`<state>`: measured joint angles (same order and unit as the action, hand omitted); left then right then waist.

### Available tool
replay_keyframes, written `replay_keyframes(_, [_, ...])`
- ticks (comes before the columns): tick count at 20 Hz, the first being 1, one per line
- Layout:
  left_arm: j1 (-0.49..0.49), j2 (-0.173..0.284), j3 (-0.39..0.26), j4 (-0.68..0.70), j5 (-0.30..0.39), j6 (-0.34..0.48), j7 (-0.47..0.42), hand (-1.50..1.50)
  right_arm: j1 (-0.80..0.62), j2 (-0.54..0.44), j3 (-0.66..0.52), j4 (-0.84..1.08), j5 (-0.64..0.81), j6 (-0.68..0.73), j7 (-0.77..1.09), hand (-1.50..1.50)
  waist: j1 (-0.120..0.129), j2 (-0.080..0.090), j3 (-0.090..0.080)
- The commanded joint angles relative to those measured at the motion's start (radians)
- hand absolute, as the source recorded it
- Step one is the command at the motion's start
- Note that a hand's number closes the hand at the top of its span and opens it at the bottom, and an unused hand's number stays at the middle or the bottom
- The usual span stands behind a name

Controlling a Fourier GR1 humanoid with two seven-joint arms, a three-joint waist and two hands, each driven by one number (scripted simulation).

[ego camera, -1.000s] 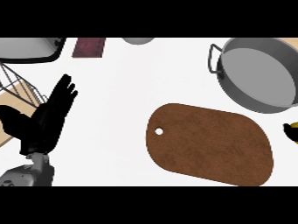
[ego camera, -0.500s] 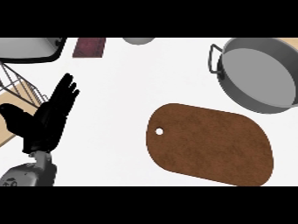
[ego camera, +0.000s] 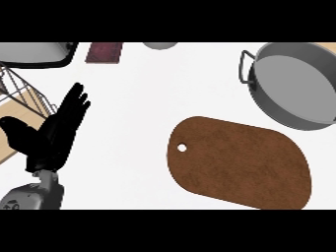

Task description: Pick the lemon from the cutting board and place it in the pot

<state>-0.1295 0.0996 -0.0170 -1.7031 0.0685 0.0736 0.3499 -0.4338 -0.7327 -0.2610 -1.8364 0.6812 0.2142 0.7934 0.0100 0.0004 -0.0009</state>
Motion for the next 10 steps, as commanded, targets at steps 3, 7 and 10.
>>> replay_keyframes(3, [-0.008, 0.013, 0.003, -0.019, 0.012, -0.028, 0.017, 0.00, -0.204, 0.028, 0.047, 0.279, 0.046, -0.050, -0.029, 1.50, 0.012, 0.003, 0.000])
replay_keyframes(7, [-0.002, -0.024, 0.008, 0.051, -0.005, -0.005, -0.063, 0.00, -0.285, 0.058, 0.066, 0.418, 0.086, -0.086, -0.039, 1.50, 0.004, 0.003, 0.000])
replay_keyframes(10, [-0.033, -0.027, -0.009, 0.041, -0.018, 0.003, -0.018, 0.00, -0.380, 0.070, 0.085, 0.644, 0.129, -0.149, -0.109, 1.50, 0.015, 0.006, 0.001])
